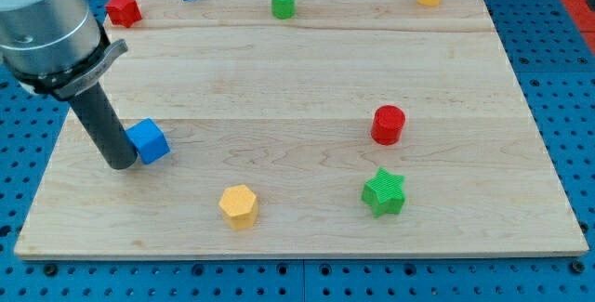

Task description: Slide the green circle down and right

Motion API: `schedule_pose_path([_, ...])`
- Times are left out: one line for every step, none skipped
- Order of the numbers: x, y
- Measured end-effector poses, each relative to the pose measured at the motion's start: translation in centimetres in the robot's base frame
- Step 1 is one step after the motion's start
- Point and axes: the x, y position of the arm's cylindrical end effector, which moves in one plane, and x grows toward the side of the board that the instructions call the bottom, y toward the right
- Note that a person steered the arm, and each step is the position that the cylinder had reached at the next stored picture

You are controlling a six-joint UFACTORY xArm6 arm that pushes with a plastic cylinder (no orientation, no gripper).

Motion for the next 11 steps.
schedule_pose_path([-0.8, -1.4])
schedule_pose_path([-1.7, 0.9])
schedule_pose_path([-1.8, 5.1])
schedule_pose_path([-3.5, 2.9])
schedule_pose_path([-10.5, -0.4])
schedule_pose_path([-17.2, -0.1])
schedule_pose_path([-23.2, 5.3])
schedule_pose_path([-27.9, 11.7])
schedule_pose_path([-31.1, 12.7])
schedule_pose_path([-30.9, 15.0])
schedule_pose_path([-31.0, 19.9])
